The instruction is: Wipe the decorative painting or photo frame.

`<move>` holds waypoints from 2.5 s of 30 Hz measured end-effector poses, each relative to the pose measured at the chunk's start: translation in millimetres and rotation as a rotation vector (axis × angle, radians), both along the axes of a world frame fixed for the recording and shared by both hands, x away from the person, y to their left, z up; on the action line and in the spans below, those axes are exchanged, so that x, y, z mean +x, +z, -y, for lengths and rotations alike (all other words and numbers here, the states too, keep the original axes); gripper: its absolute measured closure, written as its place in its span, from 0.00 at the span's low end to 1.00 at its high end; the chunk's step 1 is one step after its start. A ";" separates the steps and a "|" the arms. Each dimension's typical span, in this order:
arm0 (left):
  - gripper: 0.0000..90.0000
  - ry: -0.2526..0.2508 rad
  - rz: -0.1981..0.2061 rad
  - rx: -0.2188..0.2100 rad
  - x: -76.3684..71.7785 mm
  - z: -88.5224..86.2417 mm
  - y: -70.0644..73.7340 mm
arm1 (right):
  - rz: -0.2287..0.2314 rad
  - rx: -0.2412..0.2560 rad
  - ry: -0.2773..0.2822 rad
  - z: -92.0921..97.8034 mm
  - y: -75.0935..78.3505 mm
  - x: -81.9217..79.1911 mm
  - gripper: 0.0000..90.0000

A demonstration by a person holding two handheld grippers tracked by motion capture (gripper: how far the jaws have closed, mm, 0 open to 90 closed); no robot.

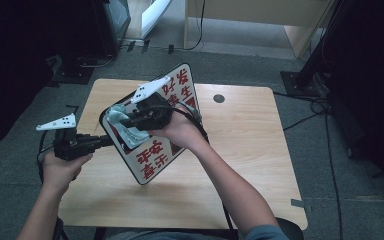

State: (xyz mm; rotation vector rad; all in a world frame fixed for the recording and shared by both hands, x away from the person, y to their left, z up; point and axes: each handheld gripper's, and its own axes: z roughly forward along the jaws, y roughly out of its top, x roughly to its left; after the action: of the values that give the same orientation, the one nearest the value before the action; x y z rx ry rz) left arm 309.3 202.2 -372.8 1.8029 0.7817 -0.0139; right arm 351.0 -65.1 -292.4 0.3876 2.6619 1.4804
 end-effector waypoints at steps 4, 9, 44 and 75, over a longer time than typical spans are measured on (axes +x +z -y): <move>0.97 0.003 0.002 0.003 0.0 0.5 0.0 | -0.005 -0.001 0.000 1.5 -5.0 -0.6 0.90; 0.97 -0.002 0.003 0.003 -0.2 1.2 -0.1 | -0.021 0.003 -0.002 4.1 -13.2 -2.5 0.90; 0.98 -0.028 0.010 0.010 -1.7 4.7 0.7 | -0.067 -0.024 -0.002 16.8 -56.0 -12.6 0.90; 0.99 -0.036 0.002 0.010 -3.2 6.3 1.6 | -0.143 -0.036 -0.004 29.7 -107.4 -21.0 0.90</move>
State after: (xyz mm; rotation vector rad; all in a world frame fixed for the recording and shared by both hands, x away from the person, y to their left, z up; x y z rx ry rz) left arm 306.2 195.9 -371.3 1.8260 0.7487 -0.0317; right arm 330.0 -94.8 -399.8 0.5139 2.7909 1.4533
